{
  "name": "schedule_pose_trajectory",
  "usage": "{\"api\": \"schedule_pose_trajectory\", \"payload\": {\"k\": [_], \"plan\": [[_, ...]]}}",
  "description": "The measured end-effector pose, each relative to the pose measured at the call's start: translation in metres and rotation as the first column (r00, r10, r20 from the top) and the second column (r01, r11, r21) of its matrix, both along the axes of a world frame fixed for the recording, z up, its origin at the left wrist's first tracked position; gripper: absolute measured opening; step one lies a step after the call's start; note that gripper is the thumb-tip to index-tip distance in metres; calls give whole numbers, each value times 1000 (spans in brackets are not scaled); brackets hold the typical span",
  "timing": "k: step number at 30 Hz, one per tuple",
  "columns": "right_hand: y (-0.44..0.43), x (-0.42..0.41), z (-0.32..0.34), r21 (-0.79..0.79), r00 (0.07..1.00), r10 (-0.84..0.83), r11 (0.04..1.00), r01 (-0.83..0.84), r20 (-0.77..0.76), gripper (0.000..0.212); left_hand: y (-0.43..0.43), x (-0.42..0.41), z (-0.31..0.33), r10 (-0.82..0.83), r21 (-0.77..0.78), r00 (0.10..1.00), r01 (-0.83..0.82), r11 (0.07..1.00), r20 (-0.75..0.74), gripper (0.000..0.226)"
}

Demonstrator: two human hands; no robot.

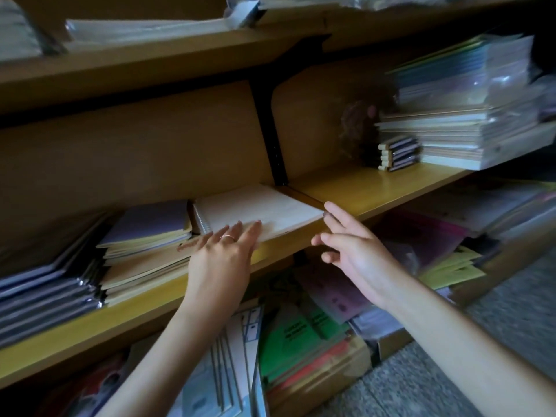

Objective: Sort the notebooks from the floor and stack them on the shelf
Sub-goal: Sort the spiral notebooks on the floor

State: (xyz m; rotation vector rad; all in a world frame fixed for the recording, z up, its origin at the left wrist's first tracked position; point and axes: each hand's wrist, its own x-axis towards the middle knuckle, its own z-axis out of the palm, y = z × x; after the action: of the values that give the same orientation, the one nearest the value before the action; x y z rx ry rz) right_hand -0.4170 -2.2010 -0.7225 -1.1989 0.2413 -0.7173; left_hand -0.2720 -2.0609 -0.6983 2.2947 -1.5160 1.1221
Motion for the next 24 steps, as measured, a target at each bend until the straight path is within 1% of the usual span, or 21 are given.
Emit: {"api": "schedule_pose_trajectory", "payload": {"k": [2, 3, 4, 5, 6, 7, 8, 9, 10, 13, 15, 17, 21, 24], "plan": [[3, -1, -7, -181, 997, -34, 983, 20, -75, 58, -1, 2, 5, -1, -8, 1000, 1, 1000, 19, 33], [5, -1, -9, -302, 991, -55, 953, 15, -124, 58, -2, 1, 9, 0, -12, 1000, 0, 1000, -16, 31], [6, -2, -11, -425, 981, -83, 905, 1, -173, 58, -5, 2, 12, 10, -18, 998, -11, 1000, -63, 31], [7, -1, -14, -557, 969, -121, 830, -20, -214, 59, -9, 6, 15, 43, -21, 993, -46, 999, -106, 32], [6, -1, -17, -706, 953, -183, 707, -42, -240, 60, -14, 12, 17, 91, -30, 986, -95, 995, -137, 34], [5, 0, -21, -839, 928, -273, 540, -71, -254, 59, -18, 18, 20, 133, -30, 975, -140, 990, -176, 35], [4, 1, -24, -917, 903, -352, 385, -103, -249, 58, -22, 24, 23, 151, -38, 963, -163, 986, -225, 34], [3, 3, -27, -948, 887, -395, 291, -127, -240, 58, -25, 30, 25, 155, -52, 951, -175, 983, -268, 32], [2, 5, -31, -953, 882, -405, 270, -138, -242, 60, -28, 36, 26, 157, -56, 940, -182, 982, -303, 31], [1, 10, -38, -946, 884, -397, 295, -132, -247, 61, -31, 47, 26, 157, -6, 910, -173, 985, -383, 35], [0, 14, -39, -950, 874, -423, 287, -122, -240, 58, -31, 48, 28, 130, 17, 903, -135, 991, -410, 39], [-1, 16, -39, -946, 873, -424, 304, -112, -240, 55, -30, 52, 30, 96, 29, 888, -93, 995, -450, 41], [-1, 17, -41, -946, 881, -409, 304, -114, -237, 57, -31, 64, 35, 56, 14, 822, -58, 998, -567, 41], [0, 16, -41, -952, 868, -432, 277, -133, -247, 59, -32, 66, 32, 49, 3, 816, -57, 998, -576, 41]]}}
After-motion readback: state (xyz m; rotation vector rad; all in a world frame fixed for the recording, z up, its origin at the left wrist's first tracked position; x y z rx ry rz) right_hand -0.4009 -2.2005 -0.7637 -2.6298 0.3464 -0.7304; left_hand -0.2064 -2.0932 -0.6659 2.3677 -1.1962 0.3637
